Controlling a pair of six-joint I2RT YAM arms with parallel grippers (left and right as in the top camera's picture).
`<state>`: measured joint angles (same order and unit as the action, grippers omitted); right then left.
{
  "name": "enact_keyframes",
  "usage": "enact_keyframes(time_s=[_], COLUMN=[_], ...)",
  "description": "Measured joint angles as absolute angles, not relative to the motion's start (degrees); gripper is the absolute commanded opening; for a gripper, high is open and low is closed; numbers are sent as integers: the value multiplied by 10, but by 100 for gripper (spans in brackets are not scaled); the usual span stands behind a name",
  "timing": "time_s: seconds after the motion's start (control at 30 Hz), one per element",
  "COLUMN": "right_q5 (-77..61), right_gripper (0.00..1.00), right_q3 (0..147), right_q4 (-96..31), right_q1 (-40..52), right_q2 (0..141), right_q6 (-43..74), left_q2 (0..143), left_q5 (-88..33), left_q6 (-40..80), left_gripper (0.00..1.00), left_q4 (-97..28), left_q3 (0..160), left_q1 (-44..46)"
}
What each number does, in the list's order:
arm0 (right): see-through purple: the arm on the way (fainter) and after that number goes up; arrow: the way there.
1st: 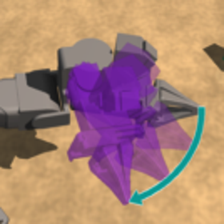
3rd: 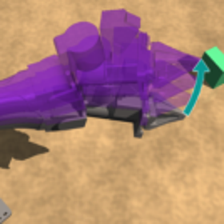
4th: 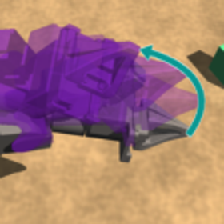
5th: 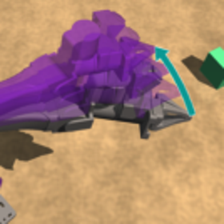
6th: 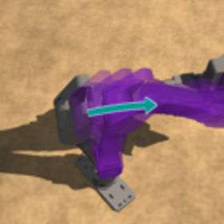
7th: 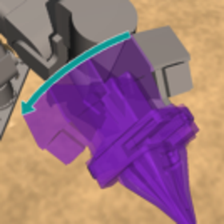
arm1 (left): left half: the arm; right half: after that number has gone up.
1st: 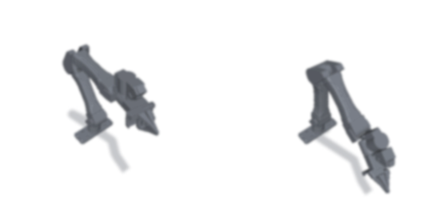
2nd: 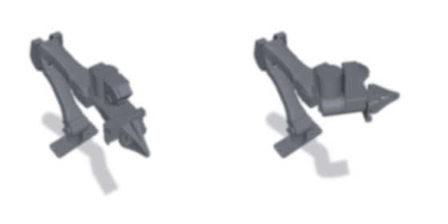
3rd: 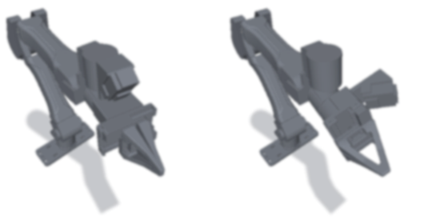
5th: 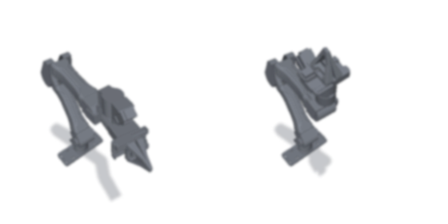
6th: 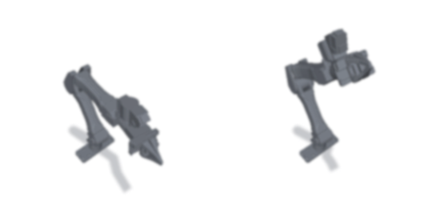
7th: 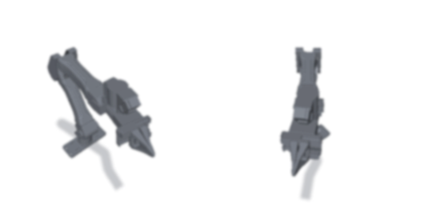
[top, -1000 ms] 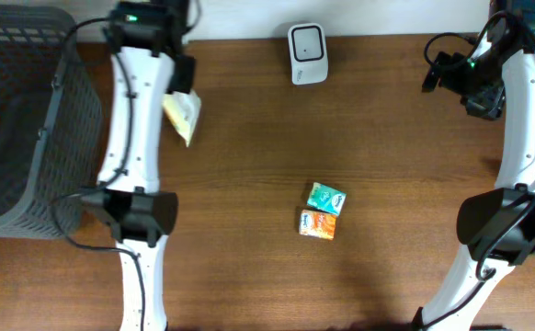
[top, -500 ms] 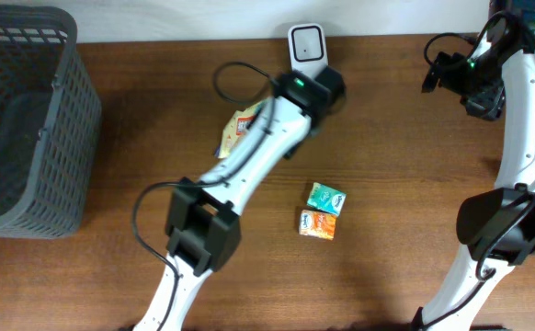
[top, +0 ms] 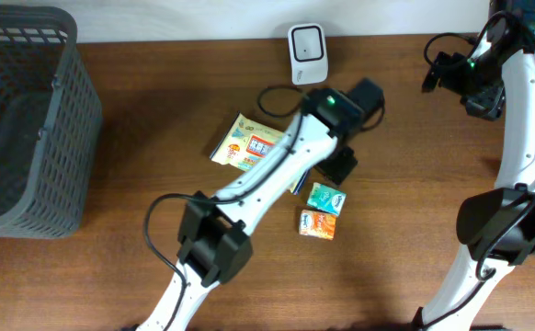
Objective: Scan the item barcode
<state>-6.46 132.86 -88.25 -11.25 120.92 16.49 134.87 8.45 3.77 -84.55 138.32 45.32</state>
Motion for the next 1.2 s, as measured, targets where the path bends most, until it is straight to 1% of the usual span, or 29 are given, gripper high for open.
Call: enact_keyframes(time_s=[0.23, 0.43, 0.73, 0.87, 0.97, 1.2], right_q5=[-65, -65, -65, -65, -65, -65], right_gripper=[98, 98, 99, 98, 98, 99], right_q3=[1329, 1329, 1329, 1329, 1329, 1329], right_q4=[-882, -882, -882, -883, -883, -883], right_q1=[-112, -112, -112, -112, -112, -112], right_q2=[1209, 1209, 1209, 1209, 1209, 1209], right_q6=[165, 165, 165, 165, 165, 165], left_q2=[1349, 1349, 1349, 1349, 1349, 1349], left_q5=[74, 72, 65, 29, 6, -12], left_q6=[40, 42, 61, 65, 65, 65], left_gripper=[99, 99, 99, 99, 99, 99], left_q4=[-898, -932, -935, -950, -950, -901], left_q3=[1478, 1484, 1484, 1483, 1475, 1399], left_q1=[388, 321, 197, 149, 139, 142])
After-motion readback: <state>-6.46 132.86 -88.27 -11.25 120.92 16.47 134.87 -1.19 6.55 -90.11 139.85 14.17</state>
